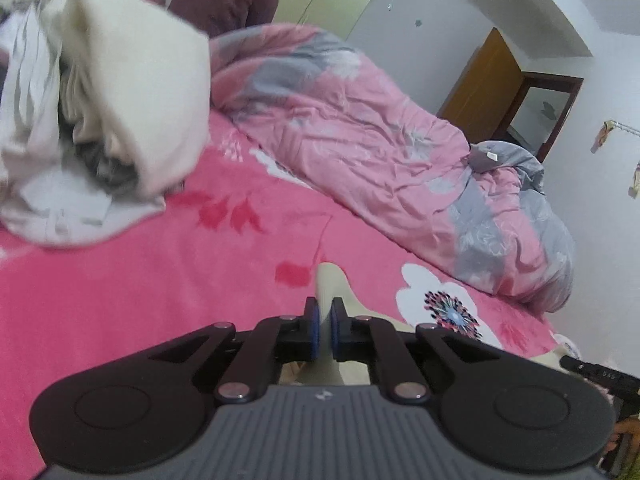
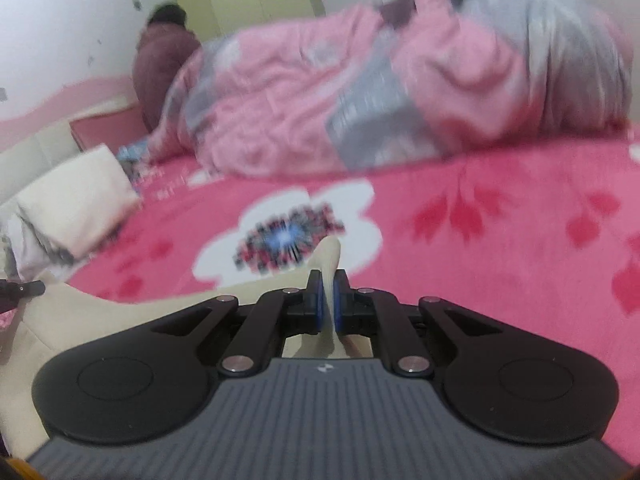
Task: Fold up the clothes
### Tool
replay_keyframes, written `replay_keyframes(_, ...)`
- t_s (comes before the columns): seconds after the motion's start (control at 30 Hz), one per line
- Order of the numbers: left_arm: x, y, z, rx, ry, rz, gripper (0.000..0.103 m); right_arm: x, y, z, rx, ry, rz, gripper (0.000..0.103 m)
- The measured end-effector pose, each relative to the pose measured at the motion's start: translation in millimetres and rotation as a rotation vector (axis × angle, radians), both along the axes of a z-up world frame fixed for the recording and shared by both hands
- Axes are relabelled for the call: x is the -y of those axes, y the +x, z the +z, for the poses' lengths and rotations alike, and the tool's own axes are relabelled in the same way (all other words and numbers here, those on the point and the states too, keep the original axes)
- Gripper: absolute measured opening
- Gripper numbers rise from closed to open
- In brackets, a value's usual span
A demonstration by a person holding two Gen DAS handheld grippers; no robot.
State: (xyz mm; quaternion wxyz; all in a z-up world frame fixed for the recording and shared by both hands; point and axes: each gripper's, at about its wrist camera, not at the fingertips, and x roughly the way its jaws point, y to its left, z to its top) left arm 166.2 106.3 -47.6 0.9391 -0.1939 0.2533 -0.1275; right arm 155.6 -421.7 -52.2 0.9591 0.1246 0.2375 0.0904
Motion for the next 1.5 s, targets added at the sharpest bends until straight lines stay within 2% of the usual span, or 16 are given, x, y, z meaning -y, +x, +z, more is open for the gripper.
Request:
replay_keyframes(0.1,4,11,-15,-0.064,0.033,0.012,0.007,2,7,-8,-0.018,0.003,-0.006,0.004)
replay_keyframes(0.2,4,24,-35,-0.187,0.05,0.03,0.008,6,20,-39,-0.122,0.015,-0.024,0.005)
replay_keyframes(0.23,3,24,-36,-0.193,0.05,0.033,0.011,8,20,-41,-0.127,0.033,-0.028,0.005)
replay_keyframes(0.27,2,25,-36,-0.199,0.051,0.037,0.023,11,20,-43,-0.13,0.053,-0.031,0.006)
replay_keyframes(0.33,2,24,-32,-0.204,0.08,0.063,0.034,10,19,-41,-0.149,0.03,-0.055,0.02)
replay_keyframes(0.4,1,18,-26,-0.19,0.099,0.079,0.036,9,17,-38,-0.168,0.006,-0.079,0.034)
replay_keyframes(0.47,5,7,-12,-0.151,0.153,0.101,0.043,9,5,-27,-0.15,-0.002,-0.114,0.037)
replay_keyframes(0.57,21,-6,12,-0.083,0.232,0.056,0.045,4,-14,-8,-0.106,-0.042,-0.166,0.037)
replay_keyframes(0.67,44,-11,26,-0.054,0.267,-0.029,0.047,-17,-25,9,-0.068,-0.071,-0.095,0.037)
replay_keyframes(0.8,78,3,3,-0.122,0.324,-0.111,0.049,-55,-14,6,-0.07,-0.135,0.037,0.035)
replay_keyframes(0.9,83,12,-24,-0.155,0.392,-0.09,0.049,-66,9,-29,-0.187,-0.24,0.042,0.033)
replay_keyframes(1.03,82,8,-13,-0.174,0.418,-0.066,0.05,-56,10,-29,-0.212,-0.197,0.011,0.028)
replay_keyframes(1.23,84,-39,12,-0.101,0.451,-0.141,0.067,-51,-69,12,-0.096,-0.2,-0.041,0.029)
replay_keyframes(1.3,89,-51,8,-0.099,0.47,-0.185,0.067,-51,-92,6,-0.102,-0.194,-0.046,0.029)
replay_keyframes(1.4,92,-41,-23,-0.182,0.506,-0.184,0.068,-46,-102,-40,-0.195,-0.209,-0.088,0.029)
replay_keyframes(1.5,88,-50,-7,-0.165,0.496,-0.164,0.063,-31,-109,-42,-0.157,-0.103,-0.132,0.029)
